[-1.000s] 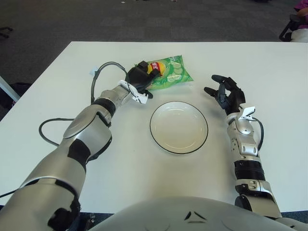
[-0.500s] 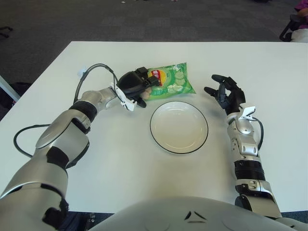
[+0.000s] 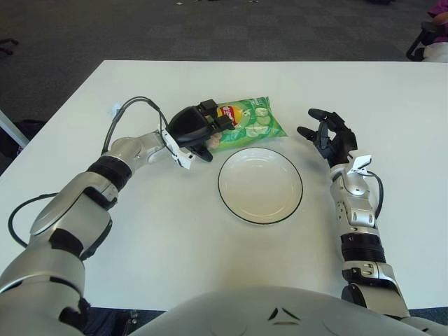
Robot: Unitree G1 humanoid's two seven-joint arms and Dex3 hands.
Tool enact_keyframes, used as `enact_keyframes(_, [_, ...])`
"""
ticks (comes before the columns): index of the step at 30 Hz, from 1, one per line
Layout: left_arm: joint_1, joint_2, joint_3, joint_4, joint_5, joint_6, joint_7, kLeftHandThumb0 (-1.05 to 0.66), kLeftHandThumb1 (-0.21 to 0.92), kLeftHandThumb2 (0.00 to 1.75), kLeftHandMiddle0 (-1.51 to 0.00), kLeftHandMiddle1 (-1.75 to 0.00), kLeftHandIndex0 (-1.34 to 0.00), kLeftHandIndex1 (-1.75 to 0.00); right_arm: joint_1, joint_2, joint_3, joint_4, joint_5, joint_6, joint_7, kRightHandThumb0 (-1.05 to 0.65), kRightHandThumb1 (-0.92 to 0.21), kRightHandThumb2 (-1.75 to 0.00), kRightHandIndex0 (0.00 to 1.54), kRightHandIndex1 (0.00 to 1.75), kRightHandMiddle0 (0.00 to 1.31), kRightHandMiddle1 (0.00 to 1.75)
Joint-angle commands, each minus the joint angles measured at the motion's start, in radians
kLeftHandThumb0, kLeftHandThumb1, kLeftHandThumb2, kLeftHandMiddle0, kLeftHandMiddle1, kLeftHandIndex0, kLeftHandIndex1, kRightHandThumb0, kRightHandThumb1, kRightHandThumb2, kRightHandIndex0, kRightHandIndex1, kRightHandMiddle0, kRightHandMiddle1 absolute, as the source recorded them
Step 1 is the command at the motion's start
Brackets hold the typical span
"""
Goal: Put the snack into the plate.
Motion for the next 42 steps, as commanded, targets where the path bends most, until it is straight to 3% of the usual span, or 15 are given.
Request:
enact_keyframes(1, [0.017, 0.019, 0.028, -0.028, 0.020, 0.039, -0.012, -0.37, 0.83, 0.01, -0.35, -1.27, -0.35, -1.05, -0.008, -0.004, -0.004, 0.004, 0.006, 0.004, -0.003, -0.38, -0.92, -0.74, 0.98, 0.00, 0.45, 0.62])
enact_keyframes(28, [0.003, -0.035, 0.050, 0.006, 0.032, 0.091, -0.040, -0.39, 0.86, 0.00, -0.33, -1.30, -0.40, -1.03, -0.014, -0.014, -0.013, 0.017, 0.014, 0.000, 0.005, -0.38, -0.92, -0.74, 0.98, 0.00, 0.45, 0.62])
enact_keyframes(42, [0.002, -0.069, 0.062, 0.043, 0.037, 0.071, 0.104, -0.36, 0.88, 0.00, -0.33, -1.45, -0.34, -1.22, -0.012, -0.024, -0.023, 0.027, 0.022, -0.007, 0.017, -0.38, -0.92, -0.74, 0.98, 0.00, 0.45, 0.62])
